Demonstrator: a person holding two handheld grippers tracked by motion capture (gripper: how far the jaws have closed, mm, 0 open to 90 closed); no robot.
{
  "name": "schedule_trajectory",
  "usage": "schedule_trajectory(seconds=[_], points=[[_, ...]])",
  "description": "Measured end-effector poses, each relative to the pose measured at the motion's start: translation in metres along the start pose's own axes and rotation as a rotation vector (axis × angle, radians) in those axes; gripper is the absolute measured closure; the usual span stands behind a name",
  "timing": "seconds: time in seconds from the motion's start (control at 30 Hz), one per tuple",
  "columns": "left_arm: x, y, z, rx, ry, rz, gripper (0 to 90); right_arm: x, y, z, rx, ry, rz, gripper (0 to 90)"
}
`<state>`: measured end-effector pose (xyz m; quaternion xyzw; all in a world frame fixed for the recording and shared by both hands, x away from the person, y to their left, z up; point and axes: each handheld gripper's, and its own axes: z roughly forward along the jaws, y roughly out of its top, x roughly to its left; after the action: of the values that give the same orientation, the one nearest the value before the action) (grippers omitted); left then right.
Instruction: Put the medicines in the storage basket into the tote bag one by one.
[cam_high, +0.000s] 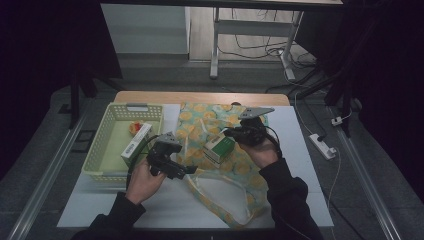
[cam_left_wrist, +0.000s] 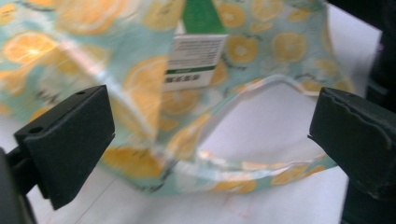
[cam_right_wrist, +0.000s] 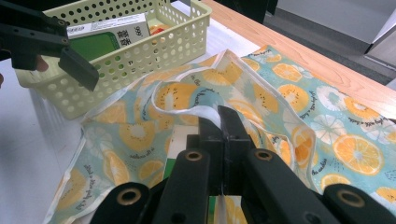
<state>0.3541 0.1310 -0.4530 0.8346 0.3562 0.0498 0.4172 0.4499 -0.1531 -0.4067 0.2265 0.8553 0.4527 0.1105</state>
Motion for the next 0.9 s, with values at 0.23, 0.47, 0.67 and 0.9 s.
schedule_trajectory(seconds=[0.23, 0.47, 0.67, 0.9], points=[[0.008, -0.012, -0.017, -0.024, 0.085, -0.002, 0.9, 0.001, 0.0, 0.0, 0.001, -0.003, -0.004, 89.9], [0.019, -0.02, -0.036, -0.024, 0.181, -0.047, 0.0, 0.001, 0.0, 0.0, 0.001, -0.005, -0.006, 89.9], [0.028, -0.027, -0.053, -0.013, 0.237, -0.078, 0.0, 0.0, 0.0, -0.001, 0.001, -0.008, -0.007, 89.9], [0.037, -0.036, -0.067, 0.0, 0.324, -0.106, 0.0, 0.0, 0.0, -0.001, 0.004, -0.008, -0.007, 89.9]])
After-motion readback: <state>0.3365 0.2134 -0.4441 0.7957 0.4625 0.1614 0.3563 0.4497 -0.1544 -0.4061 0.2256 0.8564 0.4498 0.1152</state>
